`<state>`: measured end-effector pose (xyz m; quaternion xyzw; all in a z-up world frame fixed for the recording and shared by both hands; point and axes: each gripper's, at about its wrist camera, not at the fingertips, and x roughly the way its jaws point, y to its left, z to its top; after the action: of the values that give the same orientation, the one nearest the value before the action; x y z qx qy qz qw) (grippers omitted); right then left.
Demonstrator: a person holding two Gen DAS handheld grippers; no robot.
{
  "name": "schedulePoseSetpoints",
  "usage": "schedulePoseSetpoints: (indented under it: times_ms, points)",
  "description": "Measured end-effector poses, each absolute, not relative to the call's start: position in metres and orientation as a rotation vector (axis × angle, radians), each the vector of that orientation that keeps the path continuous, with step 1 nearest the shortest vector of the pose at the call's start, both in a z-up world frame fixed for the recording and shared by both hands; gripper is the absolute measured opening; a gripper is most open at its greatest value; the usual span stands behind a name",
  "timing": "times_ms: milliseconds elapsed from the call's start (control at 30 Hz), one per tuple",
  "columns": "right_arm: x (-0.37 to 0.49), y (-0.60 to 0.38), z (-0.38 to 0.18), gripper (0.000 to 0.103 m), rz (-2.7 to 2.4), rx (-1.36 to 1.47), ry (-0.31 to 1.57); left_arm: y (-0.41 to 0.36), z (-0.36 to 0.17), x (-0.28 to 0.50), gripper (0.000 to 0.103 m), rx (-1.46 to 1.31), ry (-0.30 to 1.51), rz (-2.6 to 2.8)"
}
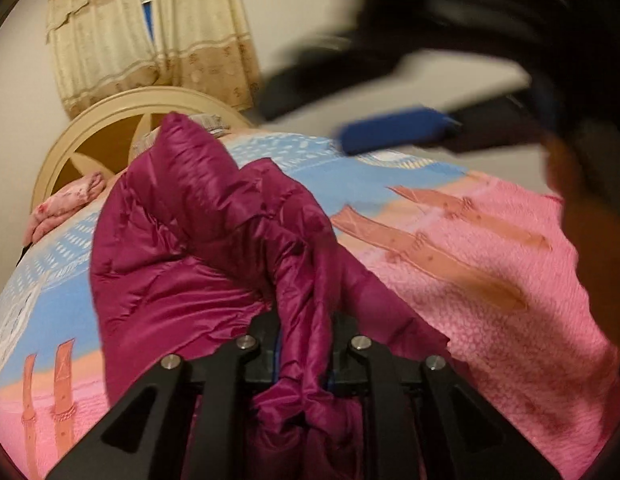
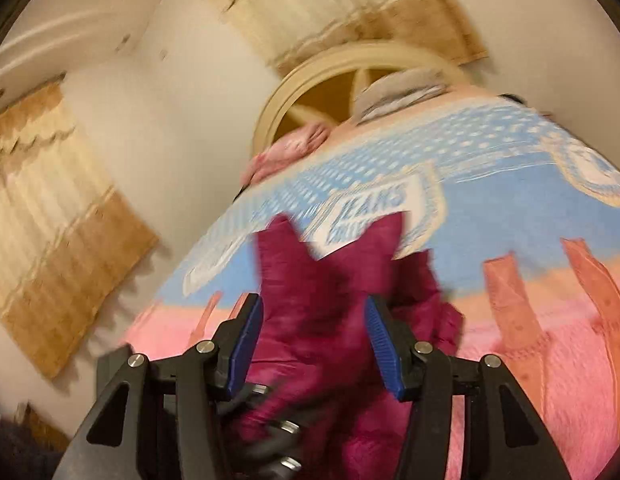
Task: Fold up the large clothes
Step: 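Grasp the folded jacket with the left tool and lift it while the right tool grips it too, then hold the magenta jacket bundle with the left tool while the right tool grips its edge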
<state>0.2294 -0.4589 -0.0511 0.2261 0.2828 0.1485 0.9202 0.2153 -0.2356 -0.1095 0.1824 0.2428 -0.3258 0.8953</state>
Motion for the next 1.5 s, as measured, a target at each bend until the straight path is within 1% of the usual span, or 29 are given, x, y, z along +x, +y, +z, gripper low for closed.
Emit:
schedulePoseSetpoints:
  times_ms: [67,133,167,200,233,267,300,333,367,433,533,667,833,900,1000,1133,1200,1267,1400,1500]
  points:
    - [0.253,-0.451,-0.056,0.054,0.346,0.447,0.641,-0.233,-0.109,0.211,0.02,0.387,0.49,-0.682]
    - [0.268,-0.447,-0.063,0.054,0.384,0.466,0.694,-0.226,-0.106,0.215,0.024,0.373,0.491,-0.686]
    - [0.272,-0.442,-0.066,0.053,0.393,0.469,0.707,-0.228,-0.105,0.216,0.025,0.37,0.491,-0.686]
    - [0.278,-0.44,-0.068,0.05,0.399,0.47,0.722,-0.223,-0.102,0.213,0.026,0.367,0.485,-0.689]
    - [0.284,-0.434,-0.07,0.04,0.397,0.454,0.744,-0.223,-0.098,0.206,0.036,0.372,0.482,-0.683]
    - [0.288,-0.432,-0.073,0.034,0.383,0.439,0.754,-0.219,-0.095,0.203,0.054,0.376,0.48,-0.677]
    - [0.289,-0.431,-0.073,0.032,0.355,0.42,0.759,-0.212,-0.09,0.198,0.063,0.371,0.468,-0.67]
    - [0.29,-0.431,-0.074,0.029,0.328,0.408,0.764,-0.205,-0.086,0.191,0.076,0.36,0.444,-0.666]
    - [0.29,-0.435,-0.075,0.028,0.306,0.404,0.765,-0.197,-0.082,0.184,0.081,0.351,0.424,-0.667]
    - [0.289,-0.445,-0.079,0.027,0.263,0.404,0.77,-0.181,-0.073,0.174,0.084,0.334,0.417,-0.687]
    - [0.289,-0.459,-0.089,0.027,0.213,0.411,0.794,-0.154,-0.06,0.166,0.101,0.276,0.398,-0.687]
    - [0.287,-0.468,-0.098,0.027,0.171,0.393,0.822,-0.115,-0.05,0.185,0.103,0.161,0.384,-0.622]
    - [0.285,-0.465,-0.103,0.027,0.126,0.338,0.845,-0.075,-0.057,0.231,0.103,-0.031,0.462,-0.515]
    - [0.282,-0.468,-0.105,0.027,0.095,0.321,0.85,-0.083,-0.07,0.244,0.103,-0.008,0.507,-0.485]
    - [0.276,-0.473,-0.097,0.027,-0.015,0.337,0.834,-0.115,-0.091,0.251,0.103,0.064,0.563,-0.485]
    - [0.262,-0.46,-0.051,0.027,-0.096,0.365,0.697,-0.145,-0.1,0.247,0.103,0.129,0.562,-0.531]
    - [0.261,-0.449,-0.029,0.027,-0.058,0.388,0.627,-0.152,-0.098,0.239,0.103,0.163,0.564,-0.556]
    - [0.269,-0.441,-0.019,0.027,0.004,0.441,0.601,-0.155,-0.097,0.234,0.103,0.18,0.557,-0.562]
    - [0.304,-0.439,-0.038,0.027,0.206,0.616,0.579,-0.148,-0.098,0.234,0.103,0.159,0.579,-0.571]
    - [0.323,-0.452,-0.077,0.027,0.104,0.665,0.636,-0.132,-0.095,0.243,0.103,0.135,0.579,-0.552]
